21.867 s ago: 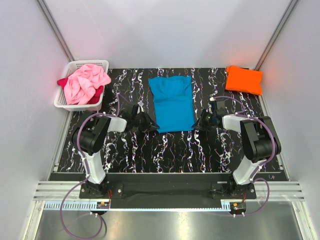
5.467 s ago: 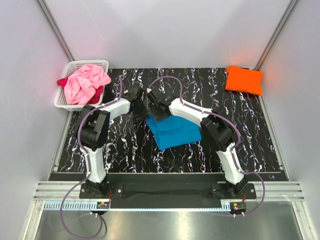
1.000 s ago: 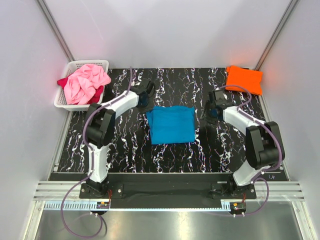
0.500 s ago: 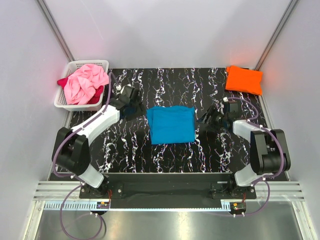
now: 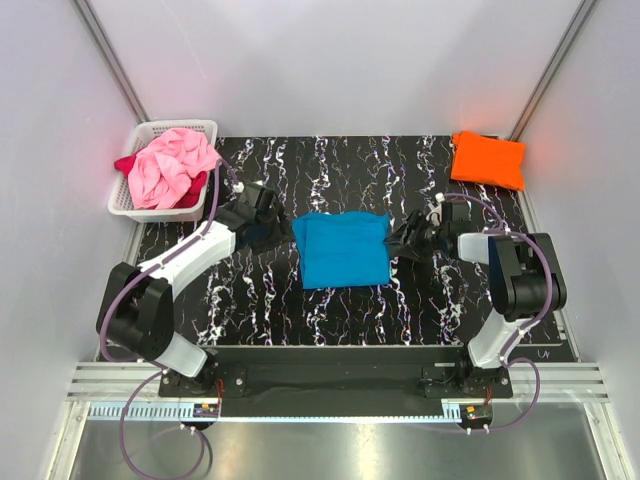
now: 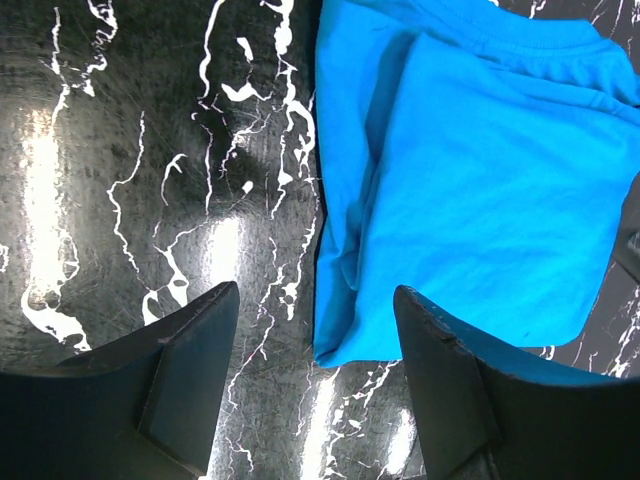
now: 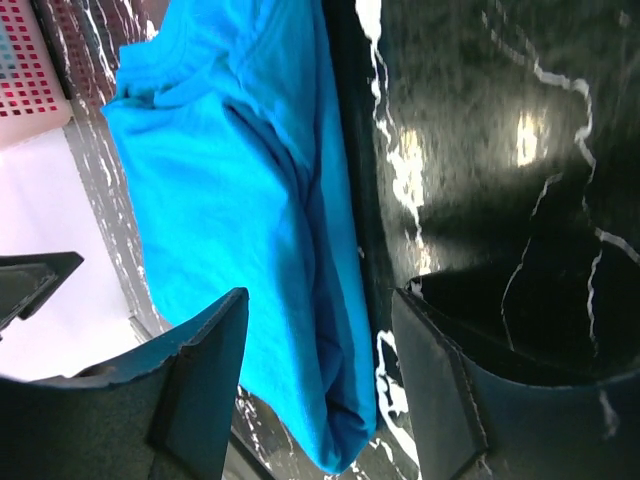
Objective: Fold and stack the t-shirts
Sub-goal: Neatly place the folded tshirt to the corner
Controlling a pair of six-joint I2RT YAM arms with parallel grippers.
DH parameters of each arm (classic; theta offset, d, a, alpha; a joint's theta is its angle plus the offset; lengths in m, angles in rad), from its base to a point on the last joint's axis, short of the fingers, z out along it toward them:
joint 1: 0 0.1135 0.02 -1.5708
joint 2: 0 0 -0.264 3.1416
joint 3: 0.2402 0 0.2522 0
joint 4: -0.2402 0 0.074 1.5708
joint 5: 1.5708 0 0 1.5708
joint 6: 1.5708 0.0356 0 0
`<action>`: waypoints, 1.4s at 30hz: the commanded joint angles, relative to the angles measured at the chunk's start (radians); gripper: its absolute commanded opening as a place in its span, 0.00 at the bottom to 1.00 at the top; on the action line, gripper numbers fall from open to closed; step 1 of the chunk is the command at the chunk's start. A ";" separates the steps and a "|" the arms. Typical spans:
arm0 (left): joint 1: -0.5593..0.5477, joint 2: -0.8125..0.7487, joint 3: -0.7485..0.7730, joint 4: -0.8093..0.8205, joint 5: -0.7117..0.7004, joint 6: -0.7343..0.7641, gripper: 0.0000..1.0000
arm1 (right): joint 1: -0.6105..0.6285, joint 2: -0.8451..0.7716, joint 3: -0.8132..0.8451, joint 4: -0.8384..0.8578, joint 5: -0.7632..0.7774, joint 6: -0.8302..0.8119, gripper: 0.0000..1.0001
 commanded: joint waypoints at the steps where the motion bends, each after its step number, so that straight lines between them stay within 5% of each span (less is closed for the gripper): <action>1: 0.004 -0.025 0.003 0.044 0.032 0.010 0.68 | -0.001 0.026 0.051 -0.062 0.036 -0.068 0.66; 25: 0.019 -0.013 0.023 0.041 0.029 0.017 0.69 | 0.108 0.259 0.252 -0.137 -0.172 -0.130 0.58; 32: 0.024 -0.023 0.012 0.037 0.026 0.021 0.69 | 0.113 0.266 0.262 -0.212 -0.086 -0.141 0.35; 36: 0.030 -0.029 0.005 0.038 0.024 0.024 0.69 | 0.113 0.264 0.272 -0.251 -0.045 -0.145 0.00; 42: 0.036 -0.043 -0.005 0.037 0.024 0.024 0.69 | 0.117 0.224 0.297 -0.290 0.039 -0.162 0.00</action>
